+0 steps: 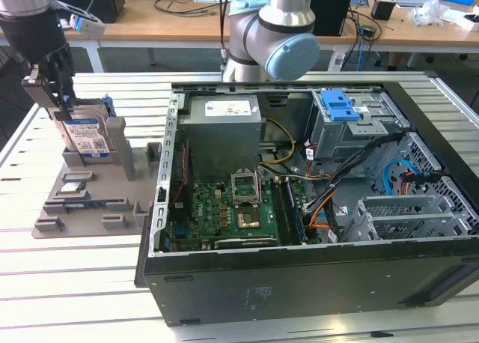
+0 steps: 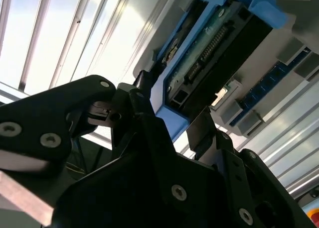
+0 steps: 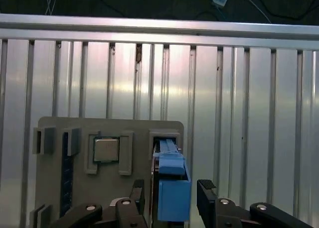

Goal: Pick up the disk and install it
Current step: 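Pick up the disk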

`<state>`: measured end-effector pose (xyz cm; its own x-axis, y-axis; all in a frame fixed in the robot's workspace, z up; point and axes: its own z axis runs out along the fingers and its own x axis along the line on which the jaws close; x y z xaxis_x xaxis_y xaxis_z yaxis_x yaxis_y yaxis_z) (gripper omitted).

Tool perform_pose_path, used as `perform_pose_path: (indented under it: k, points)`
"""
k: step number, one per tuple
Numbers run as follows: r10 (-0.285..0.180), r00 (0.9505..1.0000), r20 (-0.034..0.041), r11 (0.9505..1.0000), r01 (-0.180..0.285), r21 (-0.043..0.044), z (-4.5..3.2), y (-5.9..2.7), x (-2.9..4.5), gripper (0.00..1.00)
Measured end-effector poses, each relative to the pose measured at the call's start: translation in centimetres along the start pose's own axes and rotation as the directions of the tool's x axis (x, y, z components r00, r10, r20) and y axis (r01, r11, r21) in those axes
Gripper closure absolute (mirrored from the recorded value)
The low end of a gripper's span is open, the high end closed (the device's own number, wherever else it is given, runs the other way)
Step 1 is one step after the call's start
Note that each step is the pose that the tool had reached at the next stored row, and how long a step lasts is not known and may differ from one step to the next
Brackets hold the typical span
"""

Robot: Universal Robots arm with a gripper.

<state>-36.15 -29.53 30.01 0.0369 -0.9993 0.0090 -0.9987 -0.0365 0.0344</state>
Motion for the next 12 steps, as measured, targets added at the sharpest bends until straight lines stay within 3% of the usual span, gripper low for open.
perform_pose_path:
  k: [2, 12]
  points:
    - [0.0, 1.0, 0.0, 1.0, 0.0, 0.0001, 0.72, -0.03, -0.01, 0.46]
    - [0.0, 1.0, 0.0, 1.0, 0.0, 0.0, 0.75, -0.03, -0.01, 0.47]
